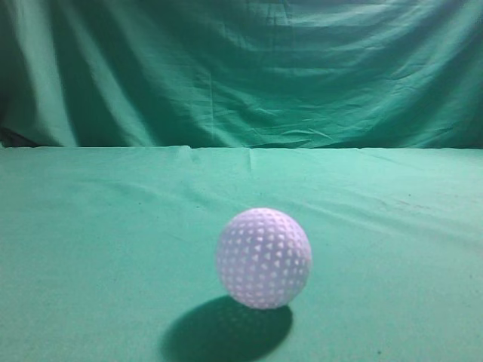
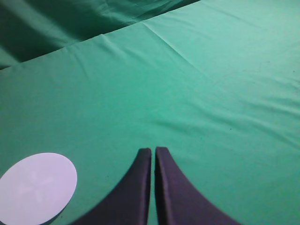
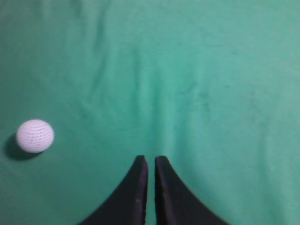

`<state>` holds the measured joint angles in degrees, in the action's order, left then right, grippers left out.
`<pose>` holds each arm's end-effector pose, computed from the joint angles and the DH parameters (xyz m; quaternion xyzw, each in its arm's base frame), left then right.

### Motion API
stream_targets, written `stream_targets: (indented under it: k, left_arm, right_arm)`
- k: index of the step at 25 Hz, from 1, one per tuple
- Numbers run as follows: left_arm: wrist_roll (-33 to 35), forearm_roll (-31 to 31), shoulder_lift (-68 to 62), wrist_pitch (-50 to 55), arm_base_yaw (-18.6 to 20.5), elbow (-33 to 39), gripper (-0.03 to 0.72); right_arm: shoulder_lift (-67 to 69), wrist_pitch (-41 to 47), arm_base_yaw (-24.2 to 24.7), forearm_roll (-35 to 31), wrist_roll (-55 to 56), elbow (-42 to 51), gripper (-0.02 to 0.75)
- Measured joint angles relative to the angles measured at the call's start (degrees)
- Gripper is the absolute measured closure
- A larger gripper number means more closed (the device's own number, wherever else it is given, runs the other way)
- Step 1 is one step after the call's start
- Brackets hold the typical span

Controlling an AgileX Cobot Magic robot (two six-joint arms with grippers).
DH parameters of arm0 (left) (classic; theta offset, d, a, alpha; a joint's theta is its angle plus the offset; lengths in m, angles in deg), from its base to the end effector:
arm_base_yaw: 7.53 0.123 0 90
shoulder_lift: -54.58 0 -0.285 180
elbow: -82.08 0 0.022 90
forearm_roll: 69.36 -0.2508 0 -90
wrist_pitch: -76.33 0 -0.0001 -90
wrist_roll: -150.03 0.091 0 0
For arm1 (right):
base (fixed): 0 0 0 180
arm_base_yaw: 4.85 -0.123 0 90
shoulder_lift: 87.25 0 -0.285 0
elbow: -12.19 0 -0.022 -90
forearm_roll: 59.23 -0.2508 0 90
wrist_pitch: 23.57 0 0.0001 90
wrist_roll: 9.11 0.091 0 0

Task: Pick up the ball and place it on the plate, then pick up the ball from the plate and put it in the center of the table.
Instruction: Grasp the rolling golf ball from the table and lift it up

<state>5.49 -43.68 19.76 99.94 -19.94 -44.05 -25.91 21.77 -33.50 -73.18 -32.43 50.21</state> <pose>0.0946 -0.0370 0.2824 0.2193 0.7886 -0.0751 0.5696 0.1392 0.0939 0.2816 -0.3648 0.8744 0.1221 0.2956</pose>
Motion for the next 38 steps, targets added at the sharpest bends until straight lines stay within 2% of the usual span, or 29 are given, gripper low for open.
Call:
stream_targets:
  k: [3, 6, 11, 14, 17, 21, 22, 29, 30, 32, 33, 38]
  left_arm:
    - [0.00, -0.12, 0.00, 0.00, 0.00, 0.00, 0.688]
    - [0.00, -0.25, 0.00, 0.00, 0.00, 0.00, 0.688]
    - [0.00, -0.72, 0.00, 0.00, 0.00, 0.00, 0.688]
    - [0.00, -0.72, 0.00, 0.00, 0.00, 0.00, 0.688]
    - [0.00, -0.72, 0.00, 0.00, 0.00, 0.00, 0.688]
    - [0.00, -0.72, 0.00, 0.00, 0.00, 0.00, 0.688]
    - [0.00, -0.72, 0.00, 0.00, 0.00, 0.00, 0.688]
    - [0.00, -0.72, 0.00, 0.00, 0.00, 0.00, 0.688]
    - [0.00, -0.72, 0.00, 0.00, 0.00, 0.00, 0.688]
    - [0.00, -0.72, 0.00, 0.00, 0.00, 0.00, 0.688]
    - [0.00, -0.72, 0.00, 0.00, 0.00, 0.00, 0.688]
    - [0.00, -0.72, 0.00, 0.00, 0.00, 0.00, 0.688]
  right_arm:
    - [6.61, -2.08, -8.02, 0.23, -0.34, -1.53, 0.688]
    - [13.04, -2.92, -13.37, 0.23, -0.45, -3.95, 0.688]
    - [22.57, -3.50, -18.55, 0.23, -0.43, -7.21, 0.431]
    - [27.09, -3.24, -20.41, -0.08, -0.43, -9.13, 0.230]
    - [30.91, -2.42, -22.52, -0.08, -0.46, -10.84, 0.106]
    - [35.56, -2.00, -24.46, -0.08, -0.46, -12.46, 0.113]
    - [36.56, -2.00, -24.57, -0.08, -0.56, -12.71, 0.079]
    - [40.08, -2.75, -24.57, -0.33, -0.56, -13.30, 0.090]
    - [40.48, -2.97, -24.57, -0.33, -0.56, -13.30, 0.147]
    - [41.35, -3.22, -24.83, -0.42, -0.56, -13.30, 0.146]
    - [42.02, -3.37, -25.06, -0.42, -0.56, -13.30, 0.190]
    - [44.57, -3.67, -25.57, -0.56, -0.56, -13.30, 0.194]
